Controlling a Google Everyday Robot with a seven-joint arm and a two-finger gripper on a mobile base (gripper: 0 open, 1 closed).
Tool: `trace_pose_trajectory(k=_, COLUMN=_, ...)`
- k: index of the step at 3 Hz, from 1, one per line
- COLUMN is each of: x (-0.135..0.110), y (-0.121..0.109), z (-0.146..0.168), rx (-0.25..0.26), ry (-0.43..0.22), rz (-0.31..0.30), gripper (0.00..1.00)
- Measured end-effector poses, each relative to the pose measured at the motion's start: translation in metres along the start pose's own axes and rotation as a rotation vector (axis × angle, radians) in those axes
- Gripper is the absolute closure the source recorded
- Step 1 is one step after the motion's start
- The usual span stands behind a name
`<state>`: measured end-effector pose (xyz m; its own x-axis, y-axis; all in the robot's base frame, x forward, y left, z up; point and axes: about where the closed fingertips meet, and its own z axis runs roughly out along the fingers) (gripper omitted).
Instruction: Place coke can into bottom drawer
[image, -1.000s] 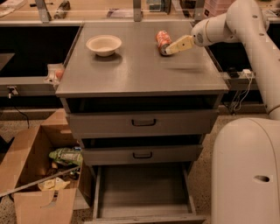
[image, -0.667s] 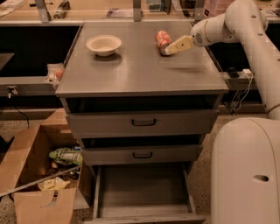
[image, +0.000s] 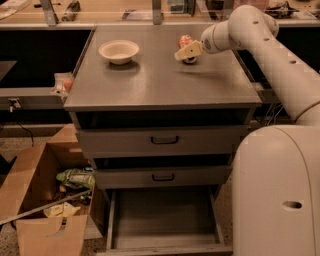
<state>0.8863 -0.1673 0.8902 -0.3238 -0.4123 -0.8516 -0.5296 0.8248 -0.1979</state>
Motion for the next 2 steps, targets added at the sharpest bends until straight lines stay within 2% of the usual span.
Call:
trace_pose_trajectory(k=1, x=0.0049, y=0.0057, z=0.0163, rx=0.061, ry=-0.008, rz=0.080, gripper=0.00)
trace_pose_trajectory(k=2, x=0.0080, y=0.0074, z=0.0249, rx=0.086, ry=-0.011, rz=0.110, gripper=0.00)
